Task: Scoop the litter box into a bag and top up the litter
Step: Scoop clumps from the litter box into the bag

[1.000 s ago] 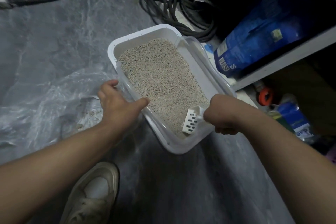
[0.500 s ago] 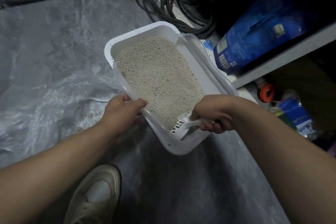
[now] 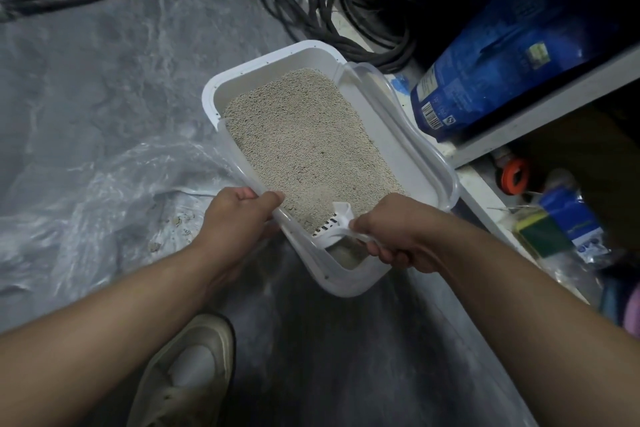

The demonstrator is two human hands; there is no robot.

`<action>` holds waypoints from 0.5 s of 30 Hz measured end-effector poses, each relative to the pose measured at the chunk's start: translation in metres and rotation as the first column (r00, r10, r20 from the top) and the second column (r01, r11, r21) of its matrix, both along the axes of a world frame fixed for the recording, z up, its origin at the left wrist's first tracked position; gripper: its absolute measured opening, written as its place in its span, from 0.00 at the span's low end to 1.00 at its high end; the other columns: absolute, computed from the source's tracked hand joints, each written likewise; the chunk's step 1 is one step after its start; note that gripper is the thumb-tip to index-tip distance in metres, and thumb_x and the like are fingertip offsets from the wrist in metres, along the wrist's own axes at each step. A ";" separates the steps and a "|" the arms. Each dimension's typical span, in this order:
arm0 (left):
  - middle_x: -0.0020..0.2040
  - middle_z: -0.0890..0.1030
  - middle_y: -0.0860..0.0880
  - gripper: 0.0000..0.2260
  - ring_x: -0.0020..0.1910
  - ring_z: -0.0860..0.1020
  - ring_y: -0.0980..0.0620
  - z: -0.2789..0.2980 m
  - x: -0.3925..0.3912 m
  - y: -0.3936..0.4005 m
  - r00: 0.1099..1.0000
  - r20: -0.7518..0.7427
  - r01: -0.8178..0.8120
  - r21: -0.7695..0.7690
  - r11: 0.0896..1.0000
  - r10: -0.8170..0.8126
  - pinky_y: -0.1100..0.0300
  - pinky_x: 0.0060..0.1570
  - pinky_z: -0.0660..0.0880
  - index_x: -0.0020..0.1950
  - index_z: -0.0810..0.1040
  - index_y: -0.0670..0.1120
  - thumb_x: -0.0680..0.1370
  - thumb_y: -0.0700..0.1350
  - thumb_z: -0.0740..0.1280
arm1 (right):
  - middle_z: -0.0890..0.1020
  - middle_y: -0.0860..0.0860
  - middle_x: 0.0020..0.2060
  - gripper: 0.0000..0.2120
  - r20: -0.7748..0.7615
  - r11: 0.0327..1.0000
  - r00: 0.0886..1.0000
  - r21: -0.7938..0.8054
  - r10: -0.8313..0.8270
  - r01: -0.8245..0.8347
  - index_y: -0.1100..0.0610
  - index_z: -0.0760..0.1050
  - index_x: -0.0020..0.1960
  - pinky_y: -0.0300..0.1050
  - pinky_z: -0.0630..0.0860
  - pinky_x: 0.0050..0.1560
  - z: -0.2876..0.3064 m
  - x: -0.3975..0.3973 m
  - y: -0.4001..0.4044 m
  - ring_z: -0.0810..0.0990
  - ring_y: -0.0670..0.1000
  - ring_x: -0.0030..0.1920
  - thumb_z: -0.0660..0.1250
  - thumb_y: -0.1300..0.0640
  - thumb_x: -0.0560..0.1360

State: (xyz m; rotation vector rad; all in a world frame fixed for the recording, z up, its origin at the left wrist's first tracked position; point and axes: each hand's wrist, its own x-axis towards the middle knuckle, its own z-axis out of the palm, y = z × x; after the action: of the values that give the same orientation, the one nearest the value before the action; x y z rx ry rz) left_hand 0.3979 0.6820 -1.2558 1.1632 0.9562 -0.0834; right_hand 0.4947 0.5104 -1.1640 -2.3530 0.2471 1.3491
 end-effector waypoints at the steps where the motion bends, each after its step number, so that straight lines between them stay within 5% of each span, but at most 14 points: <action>1: 0.28 0.76 0.50 0.14 0.33 0.79 0.48 0.000 -0.001 -0.001 1.000 0.006 -0.005 0.006 1.000 0.005 0.34 0.58 0.79 0.34 0.75 0.48 0.75 0.45 0.76 | 0.71 0.53 0.18 0.16 0.013 1.000 1.000 -0.002 0.017 -0.017 0.63 0.74 0.37 0.34 0.58 0.22 -0.001 -0.001 -0.001 0.63 0.48 0.18 0.65 0.55 0.80; 5: 0.34 0.80 0.49 0.13 0.38 0.81 0.47 0.002 -0.003 -0.004 0.999 0.035 -0.041 0.054 0.998 0.039 0.34 0.55 0.81 0.41 0.76 0.46 0.69 0.51 0.76 | 0.73 0.55 0.23 0.16 -0.001 0.999 1.000 0.025 -0.020 0.020 0.65 0.78 0.42 0.35 0.58 0.23 -0.007 0.003 0.000 0.64 0.49 0.20 0.65 0.53 0.80; 9: 0.39 0.84 0.48 0.24 0.41 0.85 0.47 0.003 -0.004 -0.004 0.999 0.028 -0.027 0.076 0.997 0.025 0.36 0.53 0.82 0.57 0.77 0.46 0.65 0.54 0.75 | 0.73 0.53 0.22 0.16 0.011 0.990 0.995 0.101 -0.102 0.101 0.64 0.76 0.40 0.33 0.58 0.21 -0.019 -0.004 0.011 0.64 0.48 0.18 0.64 0.54 0.81; 13: 0.44 0.84 0.40 0.23 0.48 0.86 0.38 0.002 -0.006 -0.001 0.999 0.045 0.007 0.105 0.994 -0.012 0.34 0.54 0.81 0.51 0.79 0.48 0.62 0.59 0.76 | 0.73 0.52 0.19 0.17 0.048 0.989 0.994 0.122 -0.095 0.089 0.63 0.75 0.38 0.32 0.60 0.20 -0.028 -0.004 0.023 0.65 0.47 0.15 0.64 0.54 0.82; 15: 0.39 0.82 0.44 0.20 0.43 0.85 0.41 0.000 -0.006 -0.001 0.998 0.058 0.015 0.121 0.993 -0.022 0.34 0.53 0.82 0.47 0.79 0.46 0.64 0.58 0.76 | 0.73 0.53 0.20 0.17 0.040 0.985 0.992 0.126 -0.121 0.115 0.63 0.75 0.39 0.33 0.60 0.20 -0.032 -0.003 0.025 0.66 0.48 0.16 0.64 0.52 0.82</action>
State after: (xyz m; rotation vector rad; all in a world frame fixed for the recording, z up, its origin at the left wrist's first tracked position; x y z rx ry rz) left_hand 0.3914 0.6812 -1.2555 1.2788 0.9078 -0.0058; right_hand 0.4921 0.5355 -1.1964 -2.2284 0.2756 1.2160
